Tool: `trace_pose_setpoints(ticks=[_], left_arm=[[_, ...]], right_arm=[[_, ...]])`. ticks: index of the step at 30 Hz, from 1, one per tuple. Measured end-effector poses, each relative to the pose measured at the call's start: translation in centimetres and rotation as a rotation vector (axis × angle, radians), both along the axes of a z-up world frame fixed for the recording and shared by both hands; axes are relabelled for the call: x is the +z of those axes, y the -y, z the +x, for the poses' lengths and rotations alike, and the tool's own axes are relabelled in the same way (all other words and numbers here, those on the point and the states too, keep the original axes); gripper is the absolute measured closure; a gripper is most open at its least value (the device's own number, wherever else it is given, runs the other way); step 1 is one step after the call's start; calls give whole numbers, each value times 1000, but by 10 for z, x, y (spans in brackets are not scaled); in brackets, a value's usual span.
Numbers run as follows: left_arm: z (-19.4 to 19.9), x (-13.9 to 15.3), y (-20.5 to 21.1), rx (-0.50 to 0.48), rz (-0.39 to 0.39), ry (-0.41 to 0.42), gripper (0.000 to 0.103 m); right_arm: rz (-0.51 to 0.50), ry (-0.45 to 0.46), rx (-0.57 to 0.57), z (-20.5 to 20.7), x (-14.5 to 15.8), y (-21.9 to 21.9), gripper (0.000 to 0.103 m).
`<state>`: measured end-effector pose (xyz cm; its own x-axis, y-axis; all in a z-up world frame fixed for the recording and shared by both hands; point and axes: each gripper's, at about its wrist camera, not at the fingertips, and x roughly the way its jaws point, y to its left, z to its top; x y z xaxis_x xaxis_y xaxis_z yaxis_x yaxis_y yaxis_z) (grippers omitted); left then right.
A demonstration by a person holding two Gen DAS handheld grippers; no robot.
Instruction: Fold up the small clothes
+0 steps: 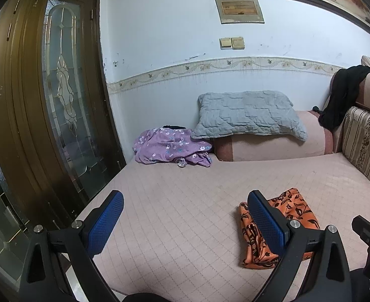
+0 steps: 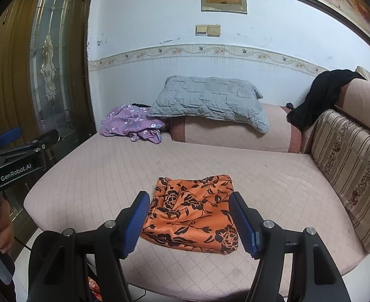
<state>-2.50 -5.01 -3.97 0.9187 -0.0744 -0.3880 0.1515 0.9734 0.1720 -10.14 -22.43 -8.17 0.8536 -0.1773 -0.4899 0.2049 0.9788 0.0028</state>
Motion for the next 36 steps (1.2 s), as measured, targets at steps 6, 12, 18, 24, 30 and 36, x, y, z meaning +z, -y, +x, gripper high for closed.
trace_pose_setpoints(ticks=[6, 12, 18, 24, 30, 36], left_arm=[[7, -5, 0, 12, 8, -8, 4], [13, -10, -5, 26, 7, -13, 4], [19, -11, -8, 32, 6, -18, 4], [24, -14, -8, 33, 8, -22, 4], [30, -16, -7, 35, 7, -28, 4], [38, -17, -8, 36, -5, -33, 4]], right_arm=[[15, -12, -4, 5, -5, 2, 34], [17, -19, 2, 11, -7, -1, 34], [5, -21, 12, 18, -6, -6, 34], [0, -38, 8, 25, -9, -7, 34], [15, -53, 1, 33, -12, -4, 34], [10, -64, 2, 42, -13, -7, 34]])
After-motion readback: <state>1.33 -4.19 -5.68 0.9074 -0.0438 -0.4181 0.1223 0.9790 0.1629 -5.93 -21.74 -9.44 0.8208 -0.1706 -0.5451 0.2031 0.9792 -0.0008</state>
